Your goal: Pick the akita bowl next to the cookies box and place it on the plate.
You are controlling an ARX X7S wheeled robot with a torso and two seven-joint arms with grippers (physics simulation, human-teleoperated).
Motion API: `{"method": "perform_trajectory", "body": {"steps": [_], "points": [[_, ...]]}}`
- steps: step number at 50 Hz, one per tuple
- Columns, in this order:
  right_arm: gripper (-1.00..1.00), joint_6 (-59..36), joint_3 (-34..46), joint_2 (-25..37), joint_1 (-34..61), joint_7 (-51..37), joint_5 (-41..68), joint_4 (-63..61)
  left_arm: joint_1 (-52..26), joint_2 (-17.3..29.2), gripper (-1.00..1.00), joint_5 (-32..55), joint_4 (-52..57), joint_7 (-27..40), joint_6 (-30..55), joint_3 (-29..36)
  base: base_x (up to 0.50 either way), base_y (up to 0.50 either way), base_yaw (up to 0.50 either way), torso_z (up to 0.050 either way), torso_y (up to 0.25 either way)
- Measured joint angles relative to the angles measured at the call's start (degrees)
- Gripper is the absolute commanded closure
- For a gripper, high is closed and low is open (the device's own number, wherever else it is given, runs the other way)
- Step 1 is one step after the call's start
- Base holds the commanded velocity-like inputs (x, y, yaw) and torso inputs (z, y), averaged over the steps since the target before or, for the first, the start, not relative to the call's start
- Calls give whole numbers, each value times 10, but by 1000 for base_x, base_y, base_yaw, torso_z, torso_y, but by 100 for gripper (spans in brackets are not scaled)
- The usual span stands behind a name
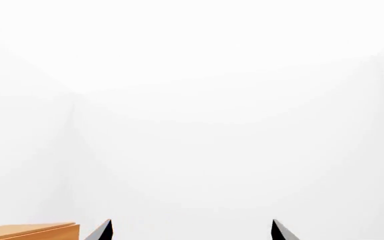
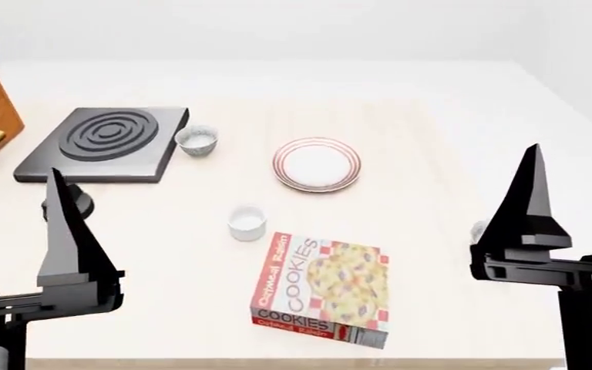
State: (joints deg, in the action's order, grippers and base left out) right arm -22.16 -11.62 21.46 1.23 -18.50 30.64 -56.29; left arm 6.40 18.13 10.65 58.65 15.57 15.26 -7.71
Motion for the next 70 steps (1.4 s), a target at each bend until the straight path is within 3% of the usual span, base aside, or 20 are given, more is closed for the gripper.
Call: {"method": "perform_trajectory", "body": {"steps": [17, 34, 45, 56, 70], "points": [[-100, 5, 5, 8, -1, -6, 3, 1, 1, 12, -100, 6, 1, 13, -1, 5, 471, 0, 0, 0, 1], [-100, -187, 22, 111, 223, -70, 100, 32, 4, 20, -100, 8, -7, 21, -11, 10, 0, 0, 0, 0, 1], [-100, -325, -3, 164, 318, -113, 239, 87, 3, 26, -100, 13, -3, 29, -7, 10, 0, 0, 0, 0, 0], [-100, -423, -6, 201, 365, -142, 319, 183, 2, 32, -100, 15, -3, 36, -7, 13, 0, 0, 0, 0, 0], [-100, -439, 13, 219, 368, -133, 299, 307, 2, 39, -100, 17, -3, 44, -8, 17, 0, 0, 0, 0, 0]]}}
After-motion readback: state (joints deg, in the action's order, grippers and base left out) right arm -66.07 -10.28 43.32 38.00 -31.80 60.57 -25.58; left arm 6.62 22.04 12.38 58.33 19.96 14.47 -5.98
